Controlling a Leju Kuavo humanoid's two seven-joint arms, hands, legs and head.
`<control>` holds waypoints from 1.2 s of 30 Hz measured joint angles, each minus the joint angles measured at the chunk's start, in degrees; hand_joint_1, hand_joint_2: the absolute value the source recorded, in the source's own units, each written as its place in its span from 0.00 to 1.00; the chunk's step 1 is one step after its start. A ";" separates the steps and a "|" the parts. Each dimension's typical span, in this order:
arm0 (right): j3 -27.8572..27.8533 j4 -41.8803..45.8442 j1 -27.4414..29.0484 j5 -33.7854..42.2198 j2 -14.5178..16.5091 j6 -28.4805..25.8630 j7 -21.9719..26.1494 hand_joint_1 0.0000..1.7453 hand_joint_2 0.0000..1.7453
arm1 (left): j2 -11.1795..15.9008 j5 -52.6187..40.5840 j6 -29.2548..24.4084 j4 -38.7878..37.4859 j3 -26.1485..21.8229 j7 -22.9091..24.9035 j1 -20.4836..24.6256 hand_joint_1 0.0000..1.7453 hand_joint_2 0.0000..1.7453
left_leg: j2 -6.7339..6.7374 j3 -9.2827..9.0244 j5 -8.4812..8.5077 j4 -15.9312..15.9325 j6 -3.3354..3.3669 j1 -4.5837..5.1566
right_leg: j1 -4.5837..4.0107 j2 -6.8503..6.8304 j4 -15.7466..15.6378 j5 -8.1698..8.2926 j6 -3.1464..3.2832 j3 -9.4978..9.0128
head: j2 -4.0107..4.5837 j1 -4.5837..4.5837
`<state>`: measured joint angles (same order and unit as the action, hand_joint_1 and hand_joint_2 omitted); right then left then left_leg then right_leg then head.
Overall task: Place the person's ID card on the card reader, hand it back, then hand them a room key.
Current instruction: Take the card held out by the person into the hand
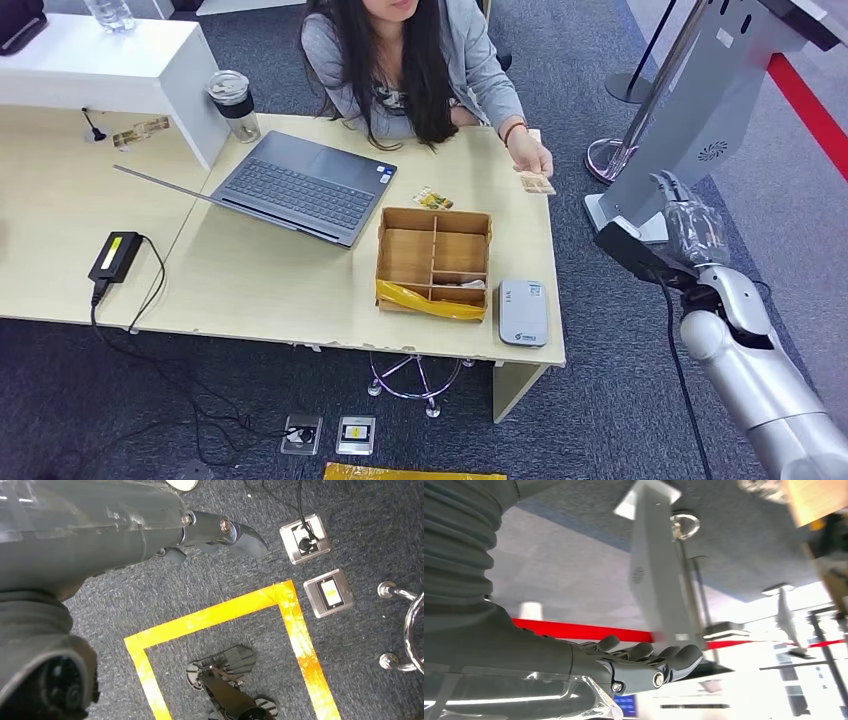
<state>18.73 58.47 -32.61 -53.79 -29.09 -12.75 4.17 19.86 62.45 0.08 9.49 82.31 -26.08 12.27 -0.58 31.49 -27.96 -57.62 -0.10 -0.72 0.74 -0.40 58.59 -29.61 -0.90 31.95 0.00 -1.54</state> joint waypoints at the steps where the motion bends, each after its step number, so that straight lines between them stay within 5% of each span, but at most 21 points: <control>1: 0.93 0.58 -0.05 -0.08 0.25 -0.01 0.37 0.00 1.00 | -0.02 -0.06 0.02 0.00 0.00 0.00 0.00 0.00 0.00 | 0.00 0.01 0.00 0.00 0.00 0.00 | 0.00 0.00 0.00 0.00 0.00 0.00 | 0.00 -0.01; 21: 12.69 4.26 -3.38 4.78 9.40 0.29 0.90 0.00 1.00 | -0.49 -0.22 -0.14 0.00 0.00 -0.04 -0.03 0.00 0.00 | 0.04 0.00 0.01 0.00 -0.03 -0.03 | -0.03 0.08 -0.01 0.00 0.00 0.03 | 0.00 -0.01; 22: 12.87 4.64 -3.41 4.78 9.51 0.32 0.78 0.03 1.00 | -0.50 -0.20 -0.16 0.00 0.00 -0.04 -0.04 0.00 0.00 | 0.04 0.00 0.01 0.00 -0.03 -0.03 | -0.03 0.08 -0.01 0.00 0.00 0.03 | 0.00 -0.01; 26: 13.08 6.30 -3.43 4.64 9.79 0.27 0.27 1.00 1.00 | -0.50 -0.21 -0.28 0.00 0.00 -0.04 -0.11 0.00 0.00 | 0.04 -0.01 0.02 0.00 -0.04 -0.03 | -0.03 0.08 -0.02 0.00 0.00 0.03 | 0.00 -0.01; 36: 13.04 9.16 -3.39 4.19 9.86 -0.77 0.11 1.00 1.00 | -0.50 -0.25 -0.70 0.00 0.00 -0.04 -0.23 0.00 0.00 | 0.05 -0.02 0.02 0.00 -0.04 -0.03 | -0.03 0.10 -0.02 0.00 0.00 0.04 | 0.00 -0.01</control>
<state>31.77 67.63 -36.00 -49.60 -19.22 -13.52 4.28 19.36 62.20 -0.62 9.49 82.31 -26.11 12.04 -0.52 31.47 -27.95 -57.63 -0.14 -0.75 0.71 -0.31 58.58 -29.61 -0.89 31.99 0.00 -1.55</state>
